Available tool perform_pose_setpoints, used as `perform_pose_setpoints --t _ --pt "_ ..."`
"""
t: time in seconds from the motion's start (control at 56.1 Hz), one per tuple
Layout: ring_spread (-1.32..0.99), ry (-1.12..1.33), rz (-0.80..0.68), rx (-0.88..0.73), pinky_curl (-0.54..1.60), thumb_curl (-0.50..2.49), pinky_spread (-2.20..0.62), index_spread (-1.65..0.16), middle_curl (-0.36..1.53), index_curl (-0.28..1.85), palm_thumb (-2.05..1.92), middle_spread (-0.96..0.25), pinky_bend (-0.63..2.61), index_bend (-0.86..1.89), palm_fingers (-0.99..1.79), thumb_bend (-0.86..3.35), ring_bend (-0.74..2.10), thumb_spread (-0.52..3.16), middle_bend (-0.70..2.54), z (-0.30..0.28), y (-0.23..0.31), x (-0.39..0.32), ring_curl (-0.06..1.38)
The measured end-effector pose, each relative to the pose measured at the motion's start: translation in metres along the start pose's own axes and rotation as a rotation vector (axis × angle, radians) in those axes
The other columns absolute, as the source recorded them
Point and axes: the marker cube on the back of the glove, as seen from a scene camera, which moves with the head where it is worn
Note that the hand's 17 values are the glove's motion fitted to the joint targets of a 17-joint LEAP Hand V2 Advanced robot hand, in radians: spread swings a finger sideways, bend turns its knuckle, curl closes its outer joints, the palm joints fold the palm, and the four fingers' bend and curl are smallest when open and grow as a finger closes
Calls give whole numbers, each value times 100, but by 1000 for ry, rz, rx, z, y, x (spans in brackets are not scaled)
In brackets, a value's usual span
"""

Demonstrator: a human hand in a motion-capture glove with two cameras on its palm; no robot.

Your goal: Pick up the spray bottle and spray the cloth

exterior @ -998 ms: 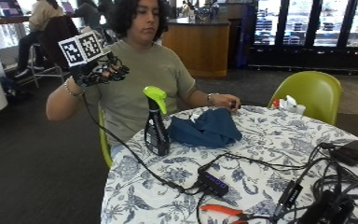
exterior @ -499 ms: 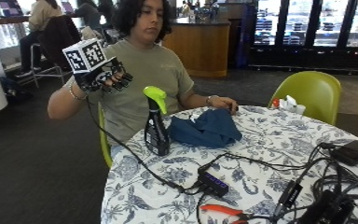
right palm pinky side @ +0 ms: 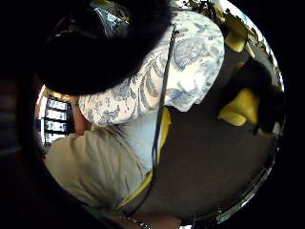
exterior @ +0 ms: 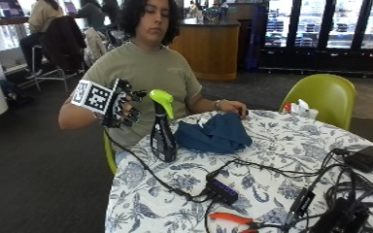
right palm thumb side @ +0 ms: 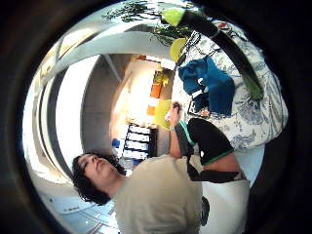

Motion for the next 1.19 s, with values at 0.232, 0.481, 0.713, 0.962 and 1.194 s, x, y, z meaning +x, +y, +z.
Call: perform_pose_setpoints --t 0.232,0.481,0.713,0.962,1.194 --pt "0 -139 20 97 38 35 19 -39 30 17 71 7 57 9 33 1 51 114 19 6 -24 6 34" --pt "0 -208 35 115 37 38 17 -38 32 18 80 7 55 13 37 -1 53 113 19 15 -58 15 35" --pt "-2 -309 28 319 35 43 14 -34 33 21 92 6 55 16 60 3 56 117 20 21 -89 20 35" --pt "-16 -337 44 537 46 54 -14 -29 47 31 103 -12 69 23 120 6 73 115 37 16 -108 25 47" --pt "-23 -308 52 597 60 55 -14 -28 66 51 91 -22 86 64 125 1 83 133 61 17 -118 33 60"
